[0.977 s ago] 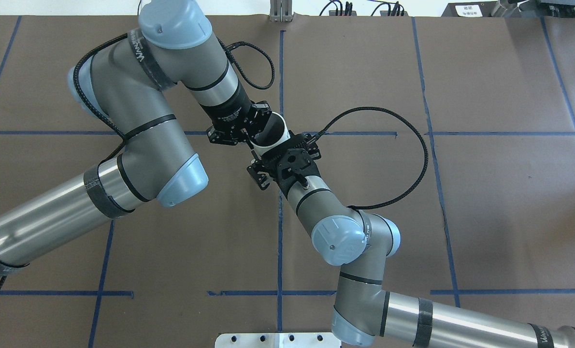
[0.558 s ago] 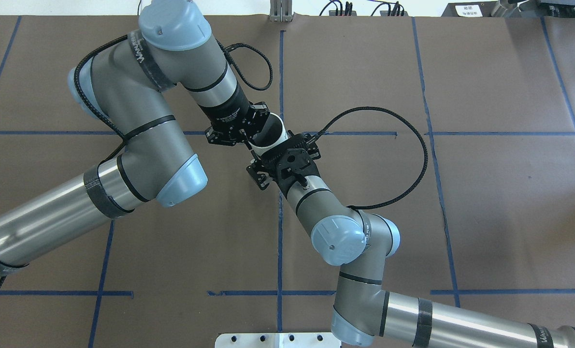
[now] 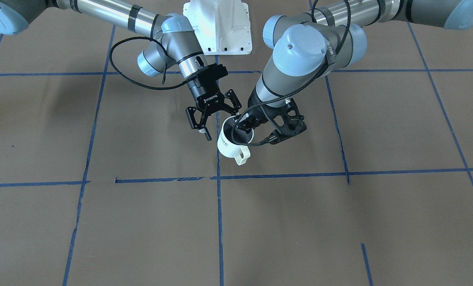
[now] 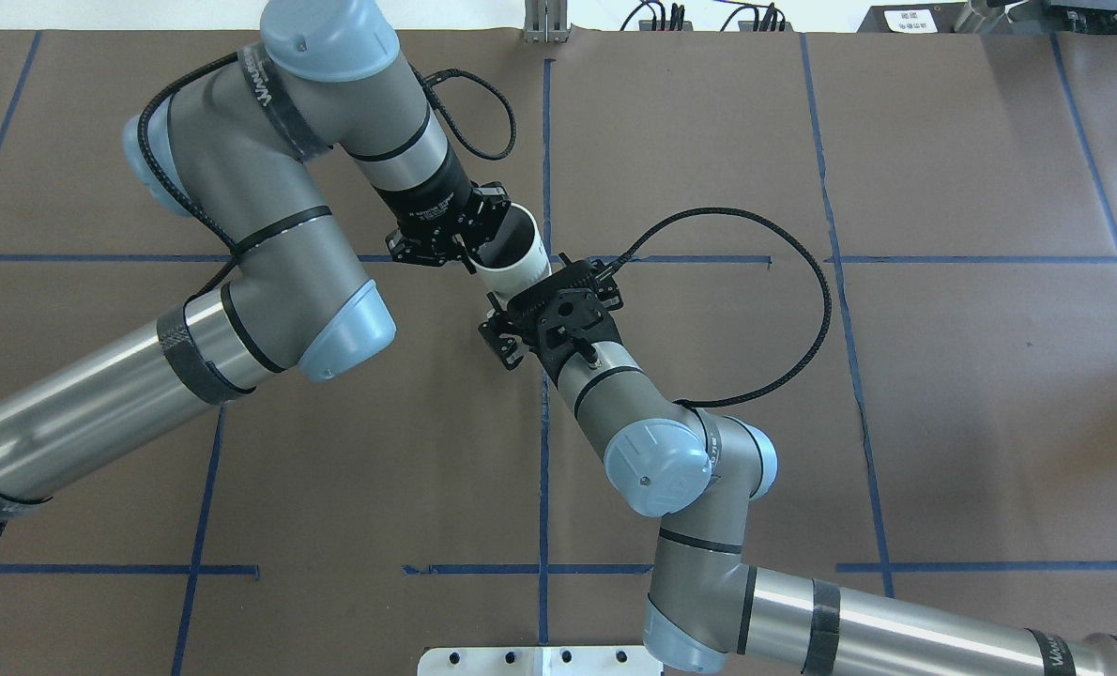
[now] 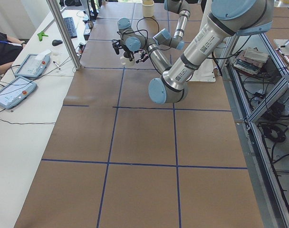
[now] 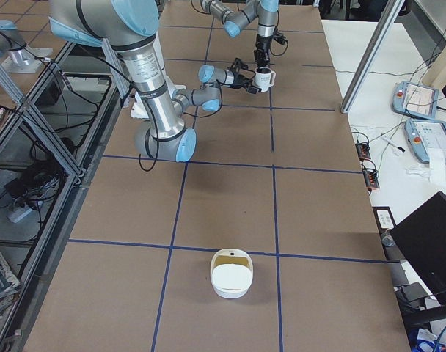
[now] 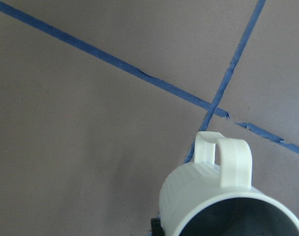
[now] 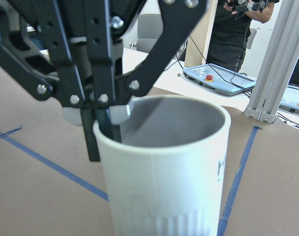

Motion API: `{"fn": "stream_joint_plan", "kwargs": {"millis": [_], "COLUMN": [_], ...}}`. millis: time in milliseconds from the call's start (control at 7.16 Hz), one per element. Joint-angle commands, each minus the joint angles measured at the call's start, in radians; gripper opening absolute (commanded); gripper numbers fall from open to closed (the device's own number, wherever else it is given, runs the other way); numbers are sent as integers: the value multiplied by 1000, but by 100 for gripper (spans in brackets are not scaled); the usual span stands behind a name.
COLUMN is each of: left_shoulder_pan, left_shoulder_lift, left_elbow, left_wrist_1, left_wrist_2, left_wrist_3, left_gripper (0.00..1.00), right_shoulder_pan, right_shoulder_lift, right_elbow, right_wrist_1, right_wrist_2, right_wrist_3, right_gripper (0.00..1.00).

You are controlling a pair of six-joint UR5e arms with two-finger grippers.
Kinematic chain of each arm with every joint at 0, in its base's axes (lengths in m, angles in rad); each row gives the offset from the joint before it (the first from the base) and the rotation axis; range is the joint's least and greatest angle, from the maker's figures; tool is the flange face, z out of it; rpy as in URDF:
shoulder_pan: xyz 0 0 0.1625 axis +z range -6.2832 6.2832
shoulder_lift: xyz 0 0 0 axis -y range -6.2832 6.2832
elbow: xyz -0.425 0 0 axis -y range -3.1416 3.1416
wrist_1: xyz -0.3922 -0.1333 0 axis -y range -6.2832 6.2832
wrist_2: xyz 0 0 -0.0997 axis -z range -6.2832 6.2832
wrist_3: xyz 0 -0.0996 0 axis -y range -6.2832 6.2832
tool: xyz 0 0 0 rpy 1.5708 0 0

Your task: Left arm hands cup to right arm to dump lemon

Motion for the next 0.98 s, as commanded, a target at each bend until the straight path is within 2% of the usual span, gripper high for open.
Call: {"fn": "stream_joint_plan", "kwargs": {"millis": [0, 279, 558, 698, 838], "left_shoulder_pan": [-91, -188, -259, -267, -282], "left_shoulder_lift": [48, 224, 324, 393, 488], "left_elbow": [11, -64, -179, -276, -352], "left_wrist_1": [13, 27, 157, 224, 231], "left_wrist_2": [1, -9, -6, -3, 1], "left_wrist_3": [126, 372, 656, 745, 810], "left_gripper": [0, 0, 0, 0, 0], "right_shoulder_pan": [-1, 3, 22, 43, 83], "right_shoulder_lift": [0, 0, 3, 1, 1], "right_elbow": [2, 16, 39, 37, 37], "right_wrist_1": [5, 11, 3, -12, -79], "right_wrist_2": [2, 2, 6, 14, 78], "right_wrist_3": [0, 0, 6, 13, 22], "right_gripper": [99, 100, 100, 100, 100]}}
